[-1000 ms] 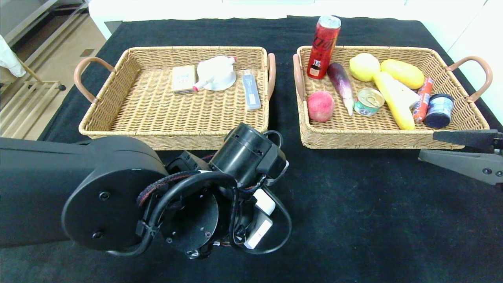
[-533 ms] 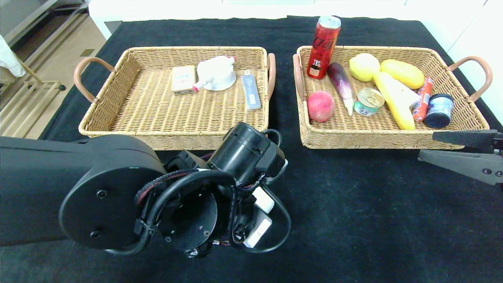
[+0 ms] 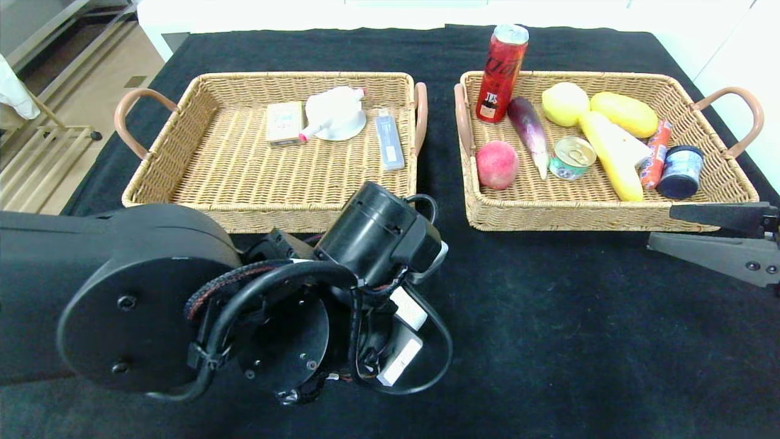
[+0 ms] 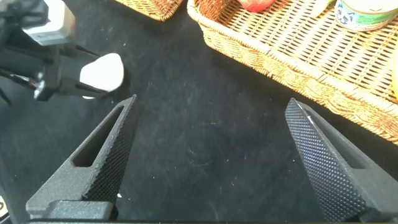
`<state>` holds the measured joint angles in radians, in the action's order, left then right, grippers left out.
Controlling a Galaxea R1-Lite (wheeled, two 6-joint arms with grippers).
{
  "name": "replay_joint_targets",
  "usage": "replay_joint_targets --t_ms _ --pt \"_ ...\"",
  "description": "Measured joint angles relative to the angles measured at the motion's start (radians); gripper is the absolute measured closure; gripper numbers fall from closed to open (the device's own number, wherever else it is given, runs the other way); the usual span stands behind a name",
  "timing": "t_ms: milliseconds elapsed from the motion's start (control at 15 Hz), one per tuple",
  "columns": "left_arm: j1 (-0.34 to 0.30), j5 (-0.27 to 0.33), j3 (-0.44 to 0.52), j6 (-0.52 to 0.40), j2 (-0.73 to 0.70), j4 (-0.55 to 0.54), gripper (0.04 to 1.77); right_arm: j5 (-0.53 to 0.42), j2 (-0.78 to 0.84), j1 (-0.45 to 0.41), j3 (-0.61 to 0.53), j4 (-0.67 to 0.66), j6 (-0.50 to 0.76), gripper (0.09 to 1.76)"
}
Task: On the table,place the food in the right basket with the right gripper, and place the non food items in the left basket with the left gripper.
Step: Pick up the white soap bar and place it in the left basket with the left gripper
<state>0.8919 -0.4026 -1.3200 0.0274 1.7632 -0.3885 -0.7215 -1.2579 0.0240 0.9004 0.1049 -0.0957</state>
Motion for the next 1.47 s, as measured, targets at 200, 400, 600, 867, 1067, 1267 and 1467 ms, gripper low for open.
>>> replay_joint_targets --t_ms 200,400,600,867,1067,1267,1467 --pt "0.002 0.001 -0.019 0.006 -0.03 0.002 0.82 0.001 0.0 0.0 0.0 0.0 0.0 0.14" --pt "0.002 0.003 -0.06 0.012 -0.067 0.001 0.82 0.001 0.0 0.0 0.0 0.0 0.0 0.14" --pt "-0.004 0.003 -0.118 0.016 -0.097 -0.004 0.82 0.001 0.0 0.0 0.0 0.0 0.0 0.14" --pt "-0.056 0.013 -0.19 0.03 -0.117 -0.004 0.82 0.001 0.0 0.0 0.0 0.0 0.0 0.14" --pt "-0.137 0.06 -0.254 0.031 -0.118 0.002 0.82 0.001 0.0 0.0 0.0 0.0 0.0 0.14" --pt "-0.225 0.117 -0.322 0.031 -0.118 0.002 0.82 0.001 0.0 0.0 0.0 0.0 0.0 0.14" --pt "-0.336 0.196 -0.375 0.031 -0.117 0.008 0.82 0.001 -0.001 0.0 0.0 0.0 0.0 0.14"
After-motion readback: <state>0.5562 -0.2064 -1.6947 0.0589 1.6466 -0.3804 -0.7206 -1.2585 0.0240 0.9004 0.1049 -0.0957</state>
